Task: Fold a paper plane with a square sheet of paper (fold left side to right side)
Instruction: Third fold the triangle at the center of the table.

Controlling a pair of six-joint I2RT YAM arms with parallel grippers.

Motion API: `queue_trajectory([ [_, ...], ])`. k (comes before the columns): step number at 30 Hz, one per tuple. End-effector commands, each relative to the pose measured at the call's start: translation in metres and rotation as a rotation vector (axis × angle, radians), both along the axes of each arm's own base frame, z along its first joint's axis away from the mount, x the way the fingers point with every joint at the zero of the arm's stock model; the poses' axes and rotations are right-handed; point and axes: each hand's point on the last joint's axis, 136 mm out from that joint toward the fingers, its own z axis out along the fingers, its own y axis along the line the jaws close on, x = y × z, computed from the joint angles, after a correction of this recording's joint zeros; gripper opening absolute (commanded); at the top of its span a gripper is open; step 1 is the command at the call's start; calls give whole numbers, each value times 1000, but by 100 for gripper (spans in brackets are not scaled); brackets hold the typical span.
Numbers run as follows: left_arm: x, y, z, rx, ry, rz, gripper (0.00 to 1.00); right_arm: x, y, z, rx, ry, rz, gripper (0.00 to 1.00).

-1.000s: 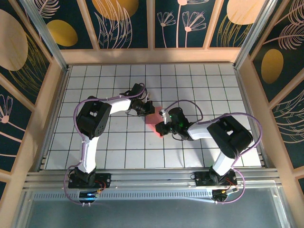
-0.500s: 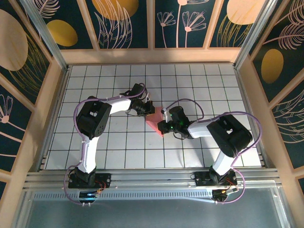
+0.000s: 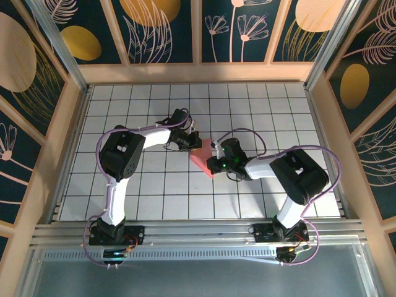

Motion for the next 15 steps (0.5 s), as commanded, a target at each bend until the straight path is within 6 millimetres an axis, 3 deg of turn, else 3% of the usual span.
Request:
queue_trajectory([
  [1,-9,11,-23,83,47,12,0,10,-2,1,-21,-19,-16,0],
  [15,-9,12,-23,83,46,13,0,11,0,2,-17,-24,-8,0],
])
